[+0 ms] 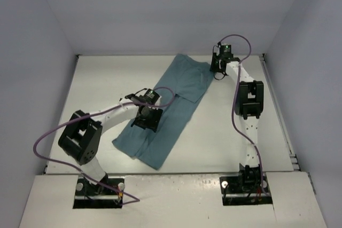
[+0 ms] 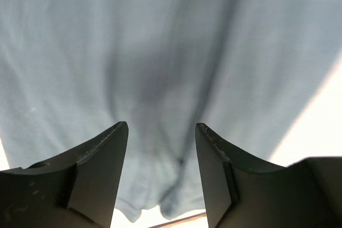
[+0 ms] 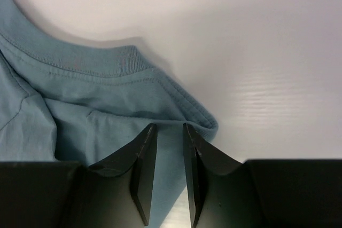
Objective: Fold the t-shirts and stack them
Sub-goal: Rotate the tshirt 90 degrees
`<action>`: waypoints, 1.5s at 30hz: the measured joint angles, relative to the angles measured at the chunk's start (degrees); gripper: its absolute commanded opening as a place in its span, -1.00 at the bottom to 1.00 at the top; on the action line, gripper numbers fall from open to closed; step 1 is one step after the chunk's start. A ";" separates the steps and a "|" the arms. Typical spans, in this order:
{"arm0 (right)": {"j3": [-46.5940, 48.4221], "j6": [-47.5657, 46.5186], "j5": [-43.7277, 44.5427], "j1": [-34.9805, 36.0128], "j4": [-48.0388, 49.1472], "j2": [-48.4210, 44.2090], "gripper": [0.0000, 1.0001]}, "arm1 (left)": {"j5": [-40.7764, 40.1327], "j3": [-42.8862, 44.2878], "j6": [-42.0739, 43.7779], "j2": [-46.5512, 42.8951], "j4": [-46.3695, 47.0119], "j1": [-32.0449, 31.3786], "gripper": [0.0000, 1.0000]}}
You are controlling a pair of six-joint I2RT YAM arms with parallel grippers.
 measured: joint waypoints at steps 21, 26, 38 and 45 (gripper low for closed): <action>-24.82 10.02 13.65 17.03 -0.21 -30.63 -0.02 | -1.76 5.90 10.63 -1.55 -2.83 9.40 0.12; -25.17 15.98 18.02 20.02 -0.35 -23.97 0.00 | -2.86 5.36 10.64 3.17 -2.99 9.61 0.12; -15.60 19.97 23.48 20.96 0.20 -9.51 0.22 | -1.38 -2.52 2.89 2.83 -0.02 9.37 0.05; -8.72 12.22 18.48 21.32 0.50 -4.93 0.21 | -0.22 -12.13 -7.99 -2.13 12.60 5.01 0.03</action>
